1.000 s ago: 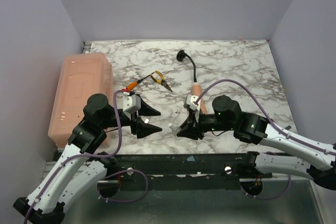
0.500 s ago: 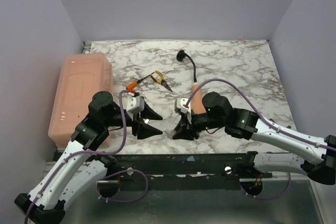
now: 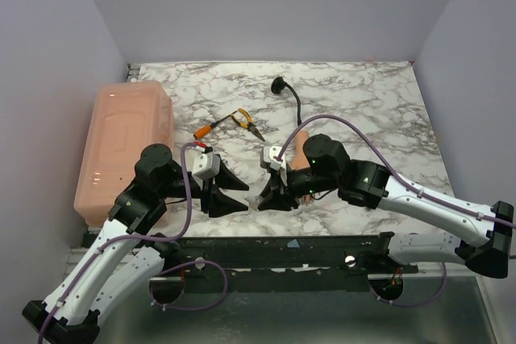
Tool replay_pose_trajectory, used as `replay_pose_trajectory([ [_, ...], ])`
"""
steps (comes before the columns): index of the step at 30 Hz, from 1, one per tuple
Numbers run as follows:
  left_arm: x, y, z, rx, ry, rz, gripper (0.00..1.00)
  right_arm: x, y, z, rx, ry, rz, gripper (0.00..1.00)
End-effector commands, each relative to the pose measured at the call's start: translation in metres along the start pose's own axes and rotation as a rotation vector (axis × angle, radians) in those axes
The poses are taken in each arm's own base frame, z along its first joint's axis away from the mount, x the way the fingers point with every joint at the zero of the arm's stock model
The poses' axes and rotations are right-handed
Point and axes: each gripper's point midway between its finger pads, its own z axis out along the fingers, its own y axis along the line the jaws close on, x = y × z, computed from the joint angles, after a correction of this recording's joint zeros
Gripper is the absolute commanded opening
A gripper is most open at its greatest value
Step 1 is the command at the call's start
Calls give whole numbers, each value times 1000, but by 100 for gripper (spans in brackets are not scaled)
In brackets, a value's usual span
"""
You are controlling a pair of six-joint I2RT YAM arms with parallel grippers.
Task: Paint the nails
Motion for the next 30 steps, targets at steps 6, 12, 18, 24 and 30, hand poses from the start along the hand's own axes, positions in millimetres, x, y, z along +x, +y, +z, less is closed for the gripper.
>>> replay_pose_trajectory([
  [6,4,1,2,7,3,-18,49,-18,10,4,-70,-25,-23,0],
  [12,6,2,3,-3,6,-24,46,-23,9,5,-75,-33,-28,0],
  [18,6,3,3,-13,5,-28,39,-24,10,6,-79,-35,-33,0],
  [24,6,5,3,-26,5,-38,28,-27,11,6,-84,-47,-31,0],
  [30,2,2,4,-12,-6,-65,0,-28,2,7,-34,-62,-24,0],
])
